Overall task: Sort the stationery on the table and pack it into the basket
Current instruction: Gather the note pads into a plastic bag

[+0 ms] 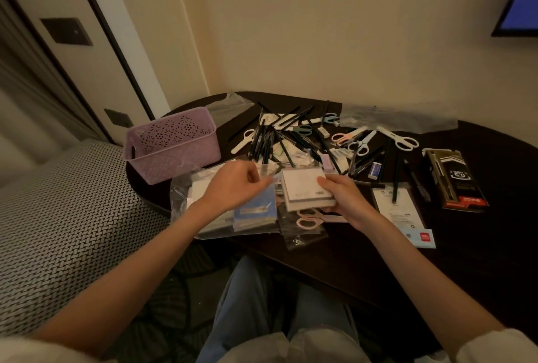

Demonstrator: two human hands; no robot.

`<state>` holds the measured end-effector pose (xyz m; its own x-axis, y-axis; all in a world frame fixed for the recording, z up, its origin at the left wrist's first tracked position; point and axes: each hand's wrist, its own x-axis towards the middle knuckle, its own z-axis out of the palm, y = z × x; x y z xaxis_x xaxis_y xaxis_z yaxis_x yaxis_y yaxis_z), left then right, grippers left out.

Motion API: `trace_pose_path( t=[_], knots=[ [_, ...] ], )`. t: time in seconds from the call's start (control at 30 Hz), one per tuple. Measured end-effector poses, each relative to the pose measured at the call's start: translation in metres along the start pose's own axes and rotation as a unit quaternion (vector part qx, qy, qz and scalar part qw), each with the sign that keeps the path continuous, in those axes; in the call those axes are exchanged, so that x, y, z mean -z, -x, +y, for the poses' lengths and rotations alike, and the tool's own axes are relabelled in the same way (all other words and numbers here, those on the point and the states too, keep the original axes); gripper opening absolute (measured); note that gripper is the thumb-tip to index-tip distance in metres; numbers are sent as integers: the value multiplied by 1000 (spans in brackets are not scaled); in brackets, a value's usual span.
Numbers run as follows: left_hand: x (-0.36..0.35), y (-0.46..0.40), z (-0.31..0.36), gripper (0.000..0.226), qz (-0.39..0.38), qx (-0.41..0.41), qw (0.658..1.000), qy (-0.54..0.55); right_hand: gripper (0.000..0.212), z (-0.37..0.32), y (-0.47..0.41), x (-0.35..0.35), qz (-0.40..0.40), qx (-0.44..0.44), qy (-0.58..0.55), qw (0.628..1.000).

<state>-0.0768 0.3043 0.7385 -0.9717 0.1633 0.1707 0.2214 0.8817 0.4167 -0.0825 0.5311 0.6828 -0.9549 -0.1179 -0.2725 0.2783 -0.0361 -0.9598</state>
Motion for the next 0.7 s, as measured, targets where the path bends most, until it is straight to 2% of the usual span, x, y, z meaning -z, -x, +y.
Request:
trace_pose_path(
  t=[0.13,0.3,0.5,0.7],
  knots=[
    [-6,7,-7,27,-21,-6,999,-27,16,4,1,-8,-20,1,76,997],
    [1,8,-21,13,9,-12,999,30,28,-9,-6,-21,-12,31,101,994],
    [4,10,-38,7,37,-14,998,51,15,-13,-9,-26,-7,76,102,992],
    [2,12,-48,12,27,-29,998,57,28,0,-14,-40,2,79,81,994]
  ],
)
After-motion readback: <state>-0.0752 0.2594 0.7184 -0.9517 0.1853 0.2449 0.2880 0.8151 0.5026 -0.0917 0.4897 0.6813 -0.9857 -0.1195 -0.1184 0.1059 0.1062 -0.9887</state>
